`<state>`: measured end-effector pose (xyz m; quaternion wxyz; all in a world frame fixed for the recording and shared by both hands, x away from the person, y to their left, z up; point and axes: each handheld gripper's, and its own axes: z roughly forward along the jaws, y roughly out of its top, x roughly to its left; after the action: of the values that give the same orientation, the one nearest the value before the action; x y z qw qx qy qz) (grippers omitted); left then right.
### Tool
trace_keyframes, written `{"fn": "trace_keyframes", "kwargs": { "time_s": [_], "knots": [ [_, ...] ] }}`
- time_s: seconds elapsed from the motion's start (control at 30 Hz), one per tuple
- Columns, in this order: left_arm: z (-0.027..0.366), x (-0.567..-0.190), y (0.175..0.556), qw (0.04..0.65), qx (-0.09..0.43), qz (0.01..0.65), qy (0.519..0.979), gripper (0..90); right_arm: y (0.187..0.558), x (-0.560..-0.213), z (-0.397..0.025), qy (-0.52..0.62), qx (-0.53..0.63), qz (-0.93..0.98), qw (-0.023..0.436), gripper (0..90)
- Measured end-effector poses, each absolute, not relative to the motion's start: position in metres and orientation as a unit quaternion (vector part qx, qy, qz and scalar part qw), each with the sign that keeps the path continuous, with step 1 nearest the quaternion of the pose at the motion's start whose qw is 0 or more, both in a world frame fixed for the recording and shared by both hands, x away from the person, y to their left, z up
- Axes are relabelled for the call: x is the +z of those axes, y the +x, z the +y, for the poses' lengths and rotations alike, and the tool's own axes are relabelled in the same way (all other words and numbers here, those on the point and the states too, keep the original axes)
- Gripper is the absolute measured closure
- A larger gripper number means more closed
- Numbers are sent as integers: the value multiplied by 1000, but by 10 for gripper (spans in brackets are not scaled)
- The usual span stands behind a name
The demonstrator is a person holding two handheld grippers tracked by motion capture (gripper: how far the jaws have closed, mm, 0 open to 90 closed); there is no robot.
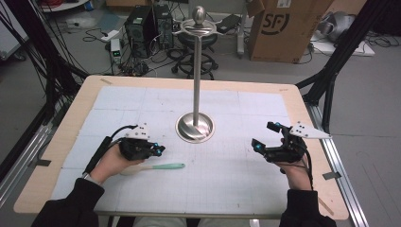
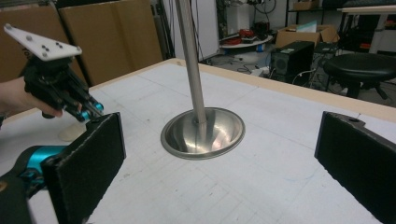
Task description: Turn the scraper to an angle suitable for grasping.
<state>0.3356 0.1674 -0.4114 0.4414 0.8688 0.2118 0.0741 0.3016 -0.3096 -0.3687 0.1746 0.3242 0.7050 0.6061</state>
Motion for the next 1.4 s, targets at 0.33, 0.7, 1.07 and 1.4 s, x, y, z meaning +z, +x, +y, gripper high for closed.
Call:
{"fn": "trace_keyframes", "kwargs": {
  "time_s": [0.33,0.7,1.07,1.4],
  "knots": [
    [189,-388,324,504,85,229,828,687,301,-369,-308,324,605,707,173,7],
    [210,-381,320,536,120,222,806,196,300,-368,-309,326,608,703,173,7],
    [222,-377,326,493,133,199,836,142,306,-370,-309,326,612,700,170,7],
    [210,-387,322,461,110,159,866,179,306,-368,-315,330,621,690,172,7]
  ]
}}
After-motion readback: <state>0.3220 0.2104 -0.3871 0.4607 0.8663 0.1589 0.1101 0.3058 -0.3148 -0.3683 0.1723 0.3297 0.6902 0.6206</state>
